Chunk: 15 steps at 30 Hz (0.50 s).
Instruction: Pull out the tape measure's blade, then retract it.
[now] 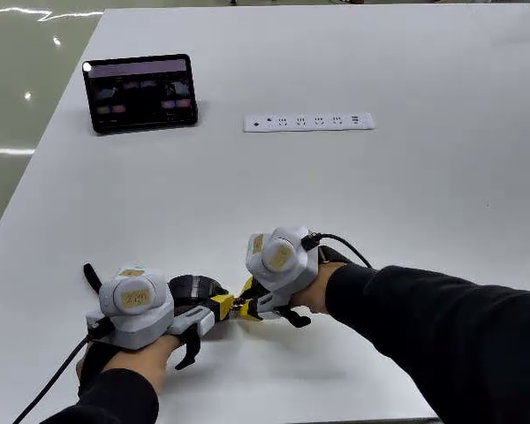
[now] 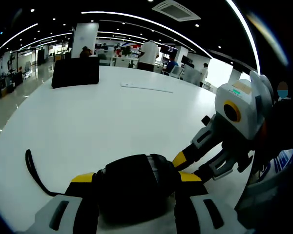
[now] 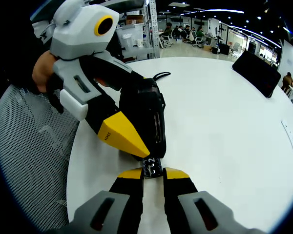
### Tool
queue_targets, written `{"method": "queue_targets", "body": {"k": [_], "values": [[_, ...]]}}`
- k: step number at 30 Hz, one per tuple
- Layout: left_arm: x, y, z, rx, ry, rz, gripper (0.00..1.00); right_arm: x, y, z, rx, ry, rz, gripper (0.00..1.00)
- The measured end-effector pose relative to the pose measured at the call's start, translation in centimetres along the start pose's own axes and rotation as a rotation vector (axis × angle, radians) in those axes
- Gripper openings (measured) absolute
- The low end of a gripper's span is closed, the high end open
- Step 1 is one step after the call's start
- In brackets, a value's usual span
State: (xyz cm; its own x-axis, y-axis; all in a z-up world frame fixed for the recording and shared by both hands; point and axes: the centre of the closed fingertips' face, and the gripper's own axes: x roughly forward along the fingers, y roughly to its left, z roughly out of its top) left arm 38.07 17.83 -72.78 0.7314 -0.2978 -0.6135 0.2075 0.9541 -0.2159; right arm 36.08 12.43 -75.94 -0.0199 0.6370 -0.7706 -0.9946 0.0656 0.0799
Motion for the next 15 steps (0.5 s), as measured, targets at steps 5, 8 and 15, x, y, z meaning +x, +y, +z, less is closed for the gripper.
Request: {"method": "queue_targets", "body": {"k": [5,8,15], "values": [[0.03,0.0,0.02,-0.001,0.0,-0.001,0.59,0.1,0.04,0.13,0.001,-0.003,0.002,0.11],[0.02,-0.01,0.02,-0.002,0.0,-0.001,0.59,0.26,0.07,0.3,0.001,-0.005,0.003,0.11],[-0.01,-0.02,0.05,-0.005,0.0,0.0,0.59,0.56,0.07,0.6,-0.005,-0.009,0.003,0.11]]}}
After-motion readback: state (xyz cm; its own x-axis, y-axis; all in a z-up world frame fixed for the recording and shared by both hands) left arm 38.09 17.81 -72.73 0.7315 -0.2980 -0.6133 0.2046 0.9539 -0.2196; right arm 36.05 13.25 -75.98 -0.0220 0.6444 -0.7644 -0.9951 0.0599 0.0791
